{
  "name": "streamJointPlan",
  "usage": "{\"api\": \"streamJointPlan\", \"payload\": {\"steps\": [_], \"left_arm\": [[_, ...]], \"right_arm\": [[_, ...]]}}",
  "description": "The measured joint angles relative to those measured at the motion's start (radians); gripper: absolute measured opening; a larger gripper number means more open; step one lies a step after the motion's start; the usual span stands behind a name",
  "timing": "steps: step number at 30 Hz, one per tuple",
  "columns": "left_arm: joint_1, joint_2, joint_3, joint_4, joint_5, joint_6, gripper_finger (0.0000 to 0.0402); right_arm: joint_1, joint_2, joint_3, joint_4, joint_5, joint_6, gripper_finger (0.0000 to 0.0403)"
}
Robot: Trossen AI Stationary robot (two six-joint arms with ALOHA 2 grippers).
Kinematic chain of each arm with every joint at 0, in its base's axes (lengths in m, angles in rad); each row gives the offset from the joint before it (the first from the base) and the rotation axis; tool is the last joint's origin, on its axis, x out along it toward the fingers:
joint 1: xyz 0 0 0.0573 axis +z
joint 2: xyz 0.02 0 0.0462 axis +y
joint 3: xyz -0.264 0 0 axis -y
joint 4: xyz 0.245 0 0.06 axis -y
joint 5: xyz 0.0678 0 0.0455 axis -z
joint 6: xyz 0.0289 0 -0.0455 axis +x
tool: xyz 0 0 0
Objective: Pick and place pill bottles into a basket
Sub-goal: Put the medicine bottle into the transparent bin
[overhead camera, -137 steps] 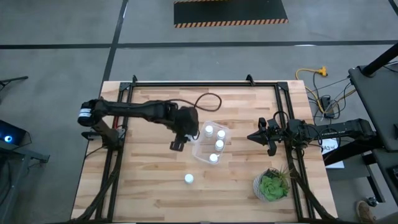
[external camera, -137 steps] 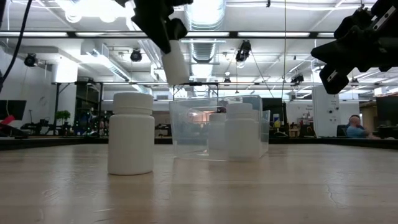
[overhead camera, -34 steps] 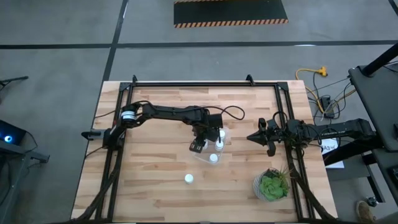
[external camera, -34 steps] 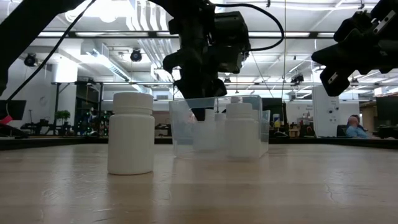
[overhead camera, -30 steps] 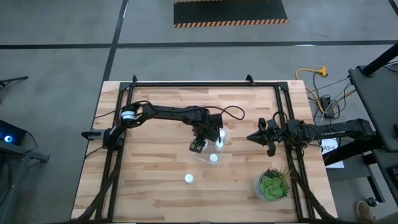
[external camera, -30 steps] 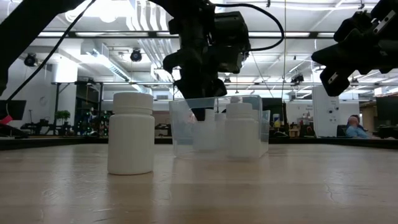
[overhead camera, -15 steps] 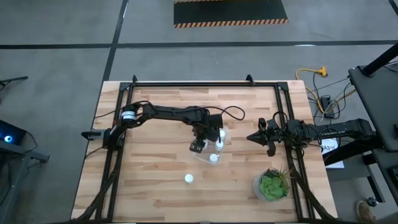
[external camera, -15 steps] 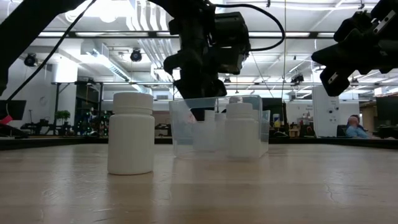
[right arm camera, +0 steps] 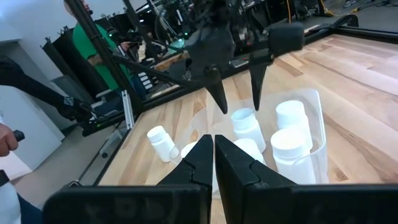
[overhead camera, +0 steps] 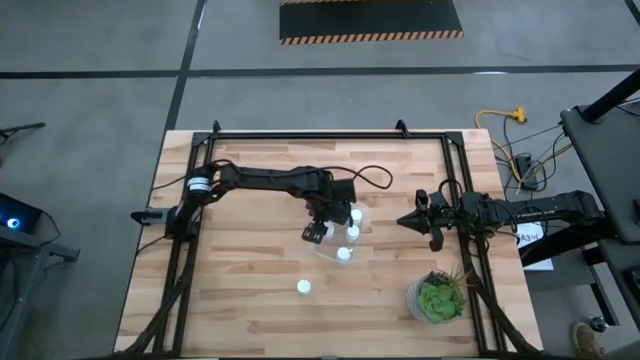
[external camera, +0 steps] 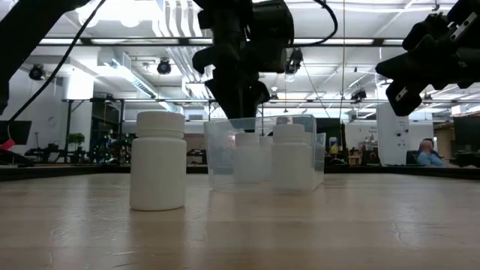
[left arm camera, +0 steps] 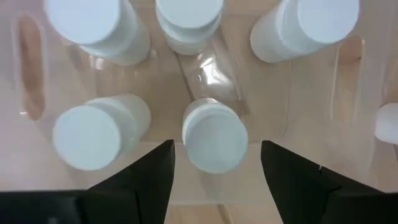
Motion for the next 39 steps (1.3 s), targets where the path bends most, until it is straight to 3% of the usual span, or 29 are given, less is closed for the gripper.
{"api": "streamJointPlan", "payload": {"steps": [11, 22, 32, 39], "left_arm": [[0.0, -0.088, 0.056, -0.023, -0.01, -0.002, 0.022], [0.0, -0.161, 0.037, -0.048, -0.01, 0.022, 0.022], [-0.067, -0.176, 0.034, -0.112, -0.009, 0.051, 0.022], [-0.148, -0.178, 0.034, -0.043, -0.006, -0.124, 0.022]], "right_arm": [[0.0, 0.0, 0.0, 0.0, 0.002, -0.003, 0.0008], [0.001, 0.004, 0.0, 0.003, 0.002, 0.005, 0.0009], [0.0, 0.022, 0.0, -0.001, 0.0, -0.007, 0.0008], [0.001, 0.025, 0.0, -0.001, -0.034, -0.025, 0.0009]]}}
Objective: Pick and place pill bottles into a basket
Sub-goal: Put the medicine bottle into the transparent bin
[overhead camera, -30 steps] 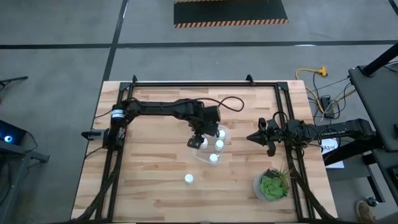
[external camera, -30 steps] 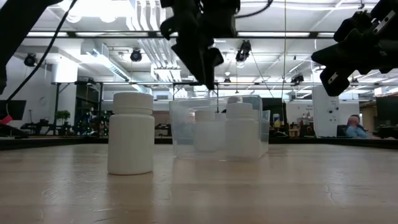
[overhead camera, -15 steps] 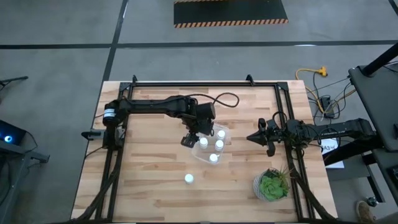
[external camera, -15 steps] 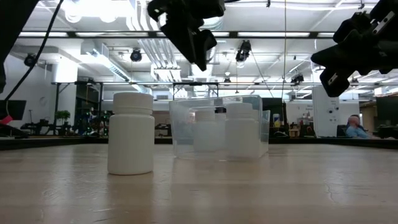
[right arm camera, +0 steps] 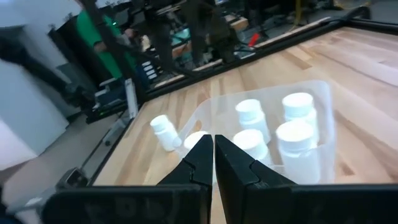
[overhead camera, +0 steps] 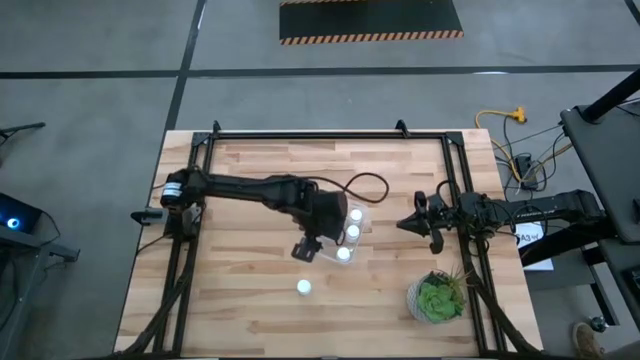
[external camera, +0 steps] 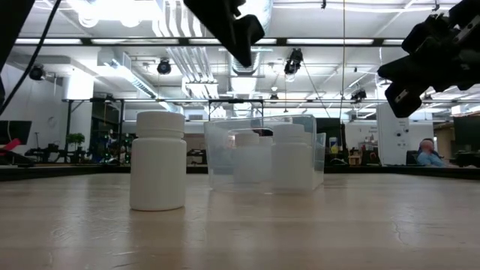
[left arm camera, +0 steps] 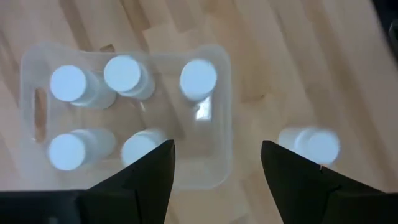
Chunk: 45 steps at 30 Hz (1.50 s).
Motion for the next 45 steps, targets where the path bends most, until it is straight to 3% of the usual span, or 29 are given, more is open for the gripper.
{"api": "streamJointPlan", "payload": {"steps": [7, 11, 17, 29, 39, 45], "left_arm": [[-0.114, -0.001, 0.0, 0.035, 0.004, -0.165, 0.022], [-0.181, 0.001, 0.0, 0.069, -0.002, -0.179, 0.022], [-0.225, 0.005, -0.014, 0.068, -0.012, -0.315, 0.022], [-0.239, 0.046, -0.029, 0.054, 0.049, -0.324, 0.0222], [-0.241, 0.114, -0.03, 0.008, 0.049, -0.322, 0.0279], [-0.246, 0.115, -0.079, 0.007, 0.04, -0.318, 0.0283]], "right_arm": [[0.0, 0.0, 0.0, 0.0, -0.119, -0.052, 0.0009], [0.0, 0.0, 0.0, 0.0, -0.129, -0.047, 0.0009], [0.0, 0.0, 0.0, 0.0, -0.129, -0.045, 0.0009], [0.0, 0.001, 0.0, 0.0, -0.129, -0.045, 0.0009], [-0.001, 0.002, 0.0, -0.023, -0.133, -0.045, 0.0008], [0.0, 0.002, 0.0, -0.023, -0.133, -0.045, 0.0009]]}}
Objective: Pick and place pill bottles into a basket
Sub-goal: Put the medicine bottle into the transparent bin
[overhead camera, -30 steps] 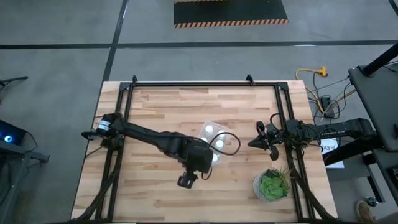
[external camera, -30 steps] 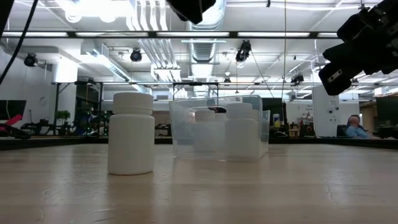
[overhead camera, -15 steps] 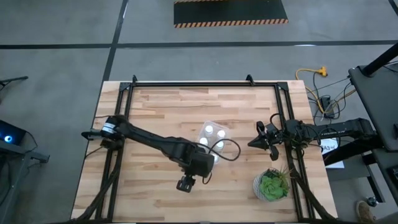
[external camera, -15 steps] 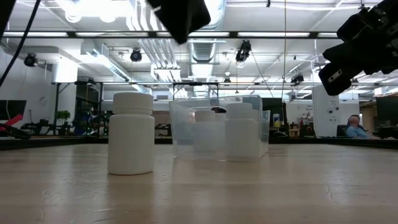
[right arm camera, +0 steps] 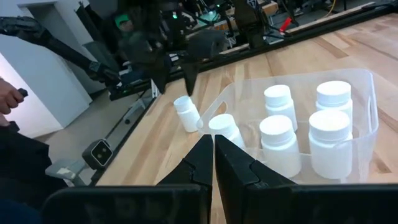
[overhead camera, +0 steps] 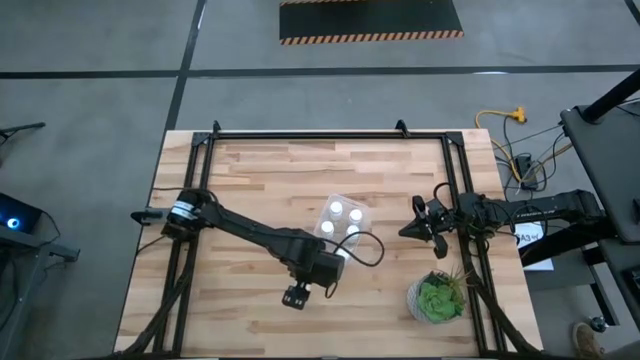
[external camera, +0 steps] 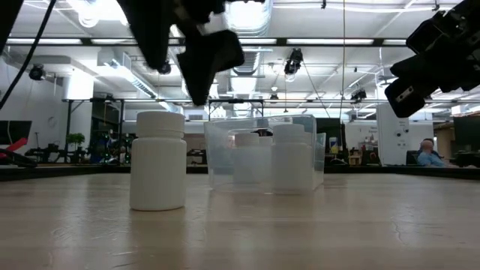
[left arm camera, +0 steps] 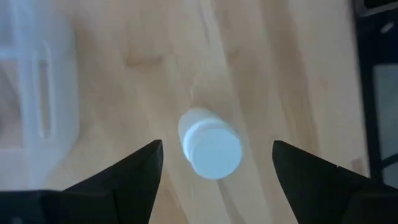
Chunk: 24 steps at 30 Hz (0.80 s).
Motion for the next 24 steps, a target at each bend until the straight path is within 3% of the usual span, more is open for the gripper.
{"api": "streamJointPlan", "payload": {"steps": [24], "left_arm": [[-0.028, 0.0, -0.136, 0.117, -0.04, 0.023, 0.0283]], "right_arm": [[0.0, 0.0, 0.0, 0.0, 0.0, 0.0, 0.0009]]}}
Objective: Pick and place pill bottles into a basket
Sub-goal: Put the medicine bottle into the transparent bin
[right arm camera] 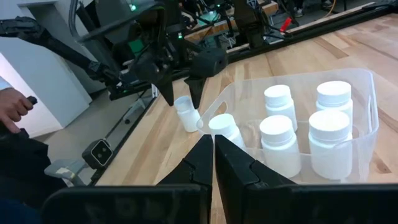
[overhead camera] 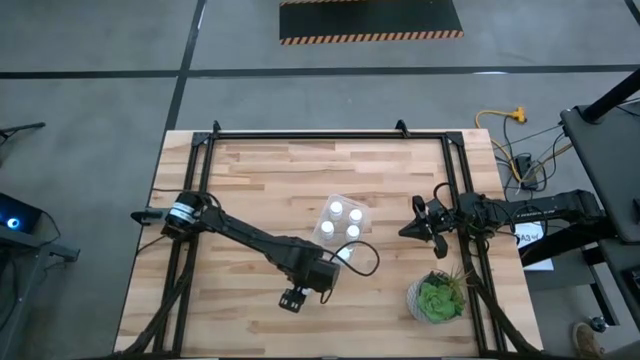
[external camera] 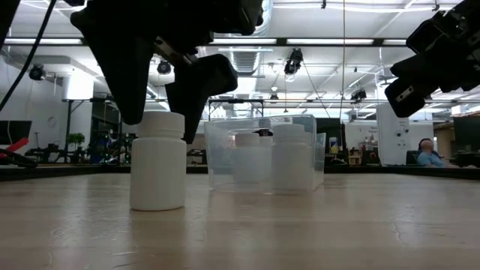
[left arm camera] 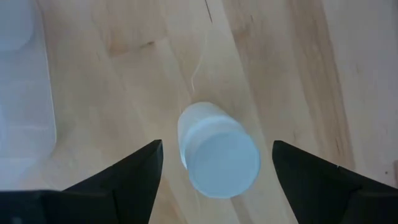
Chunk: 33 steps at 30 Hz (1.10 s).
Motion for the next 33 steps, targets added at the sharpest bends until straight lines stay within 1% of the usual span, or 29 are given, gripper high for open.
{"api": "streamJointPlan", "payload": {"steps": [5, 9, 13, 18, 19, 25, 29, 33], "left_arm": [[0.0, 0.0, 0.0, 0.006, 0.0, 0.0, 0.0282], [0.0, -0.001, -0.012, 0.007, 0.001, 0.0, 0.0263], [0.0, -0.001, -0.028, 0.005, 0.016, 0.0, 0.0222], [0.001, -0.002, -0.018, 0.007, 0.019, -0.001, 0.0148], [0.003, -0.002, -0.015, 0.008, 0.019, -0.002, 0.0139], [0.015, -0.002, 0.006, 0.004, 0.018, -0.005, 0.0139], [0.033, -0.003, 0.028, -0.008, 0.019, -0.051, 0.0139], [0.055, -0.004, 0.077, -0.069, 0.009, -0.052, 0.0139]], "right_arm": [[0.0, 0.0, 0.0, 0.0, 0.0, 0.0, 0.0009], [0.0, 0.0, 0.0, 0.0, 0.0, 0.0, 0.0008], [0.0, 0.0, 0.0, 0.0, 0.0, 0.0, 0.0008], [0.0, 0.0, 0.0, 0.0, 0.0, 0.0, 0.0009], [0.0, 0.0, 0.0, 0.0, 0.0, 0.0, 0.0009], [0.0, 0.0, 0.0, 0.0, 0.001, 0.0, 0.0008], [0.0, 0.0, 0.0, 0.0, 0.001, 0.0, 0.0009], [0.0, 0.0, 0.0, 0.0, 0.0, 0.0, 0.0009]]}}
